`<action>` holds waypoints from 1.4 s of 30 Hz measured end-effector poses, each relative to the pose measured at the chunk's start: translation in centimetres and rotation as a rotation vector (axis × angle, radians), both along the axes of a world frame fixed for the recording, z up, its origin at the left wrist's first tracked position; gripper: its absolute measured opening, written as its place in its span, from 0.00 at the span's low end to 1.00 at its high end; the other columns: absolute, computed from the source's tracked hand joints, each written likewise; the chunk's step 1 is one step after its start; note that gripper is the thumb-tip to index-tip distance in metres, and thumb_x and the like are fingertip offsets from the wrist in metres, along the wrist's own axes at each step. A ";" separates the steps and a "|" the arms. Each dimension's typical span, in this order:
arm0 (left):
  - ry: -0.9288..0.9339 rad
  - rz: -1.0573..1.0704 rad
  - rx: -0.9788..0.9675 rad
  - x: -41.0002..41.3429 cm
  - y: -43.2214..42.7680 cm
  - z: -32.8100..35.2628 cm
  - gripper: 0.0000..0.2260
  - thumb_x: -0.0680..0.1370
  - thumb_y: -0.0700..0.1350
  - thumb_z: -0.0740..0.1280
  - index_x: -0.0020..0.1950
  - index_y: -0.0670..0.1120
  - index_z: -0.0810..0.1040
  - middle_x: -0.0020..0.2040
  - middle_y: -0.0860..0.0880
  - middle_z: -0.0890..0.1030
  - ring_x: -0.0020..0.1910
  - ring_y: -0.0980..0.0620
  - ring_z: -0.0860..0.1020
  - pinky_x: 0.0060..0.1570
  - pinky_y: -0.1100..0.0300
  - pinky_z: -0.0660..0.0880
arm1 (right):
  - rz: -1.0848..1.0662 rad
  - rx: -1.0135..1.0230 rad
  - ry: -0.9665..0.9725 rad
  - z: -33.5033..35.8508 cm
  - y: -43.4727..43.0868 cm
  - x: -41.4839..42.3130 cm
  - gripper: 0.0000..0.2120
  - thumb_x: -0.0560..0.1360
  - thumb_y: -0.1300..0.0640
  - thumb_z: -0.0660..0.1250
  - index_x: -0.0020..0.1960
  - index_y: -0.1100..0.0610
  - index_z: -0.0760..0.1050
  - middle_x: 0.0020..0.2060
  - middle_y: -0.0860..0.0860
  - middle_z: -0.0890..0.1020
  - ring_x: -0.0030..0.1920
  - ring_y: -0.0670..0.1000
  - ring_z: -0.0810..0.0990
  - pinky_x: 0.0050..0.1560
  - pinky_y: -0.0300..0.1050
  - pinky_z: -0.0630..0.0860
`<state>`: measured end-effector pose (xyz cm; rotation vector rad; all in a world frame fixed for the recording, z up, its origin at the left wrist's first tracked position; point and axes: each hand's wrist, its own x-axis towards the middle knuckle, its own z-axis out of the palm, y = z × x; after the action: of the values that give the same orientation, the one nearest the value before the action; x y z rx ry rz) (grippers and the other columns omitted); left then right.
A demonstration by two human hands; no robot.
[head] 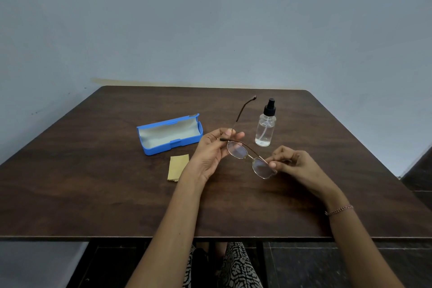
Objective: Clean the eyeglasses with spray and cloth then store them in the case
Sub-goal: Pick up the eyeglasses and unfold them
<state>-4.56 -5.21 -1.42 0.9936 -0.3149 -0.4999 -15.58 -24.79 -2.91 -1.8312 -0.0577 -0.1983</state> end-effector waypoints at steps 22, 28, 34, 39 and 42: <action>0.013 0.116 0.009 0.0 -0.6 -0.9 0.05 0.77 0.38 0.65 0.44 0.39 0.79 0.41 0.46 0.84 0.45 0.52 0.84 0.48 0.61 0.80 | -0.293 0.371 -0.262 0.2 -1.0 1.1 0.25 0.60 0.40 0.77 0.45 0.58 0.77 0.35 0.47 0.81 0.36 0.43 0.77 0.43 0.34 0.77; -0.040 0.224 -0.009 -0.2 -1.1 -0.7 0.04 0.75 0.35 0.67 0.47 0.36 0.81 0.41 0.46 0.85 0.44 0.53 0.84 0.45 0.63 0.80 | -0.374 0.280 -0.280 1.9 -1.4 1.9 0.03 0.75 0.63 0.66 0.45 0.58 0.78 0.32 0.47 0.80 0.34 0.43 0.77 0.43 0.34 0.77; -0.104 0.296 -0.006 0.1 -2.8 1.4 0.05 0.75 0.34 0.67 0.49 0.40 0.80 0.42 0.44 0.84 0.42 0.49 0.84 0.43 0.62 0.81 | -0.407 0.234 -0.352 6.1 -2.4 3.7 0.03 0.74 0.61 0.69 0.47 0.56 0.80 0.33 0.46 0.81 0.34 0.42 0.78 0.43 0.33 0.77; -0.213 0.278 0.180 -0.1 -2.7 1.4 0.06 0.74 0.38 0.69 0.50 0.39 0.81 0.43 0.42 0.84 0.45 0.47 0.84 0.44 0.62 0.80 | -0.473 0.222 -0.326 5.4 -3.5 3.6 0.06 0.73 0.60 0.70 0.49 0.58 0.81 0.34 0.50 0.82 0.33 0.43 0.78 0.41 0.34 0.78; -0.229 0.333 0.285 -0.4 -1.9 0.2 0.01 0.73 0.38 0.71 0.44 0.42 0.82 0.38 0.45 0.84 0.41 0.50 0.84 0.42 0.64 0.80 | -0.491 0.210 -0.285 3.5 -3.3 2.9 0.07 0.72 0.63 0.70 0.49 0.61 0.81 0.32 0.49 0.84 0.34 0.44 0.80 0.40 0.34 0.78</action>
<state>-4.92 -7.08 -1.17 1.3567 -0.2790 -0.1271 -12.68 -28.06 0.58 -1.5700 0.2096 -0.7811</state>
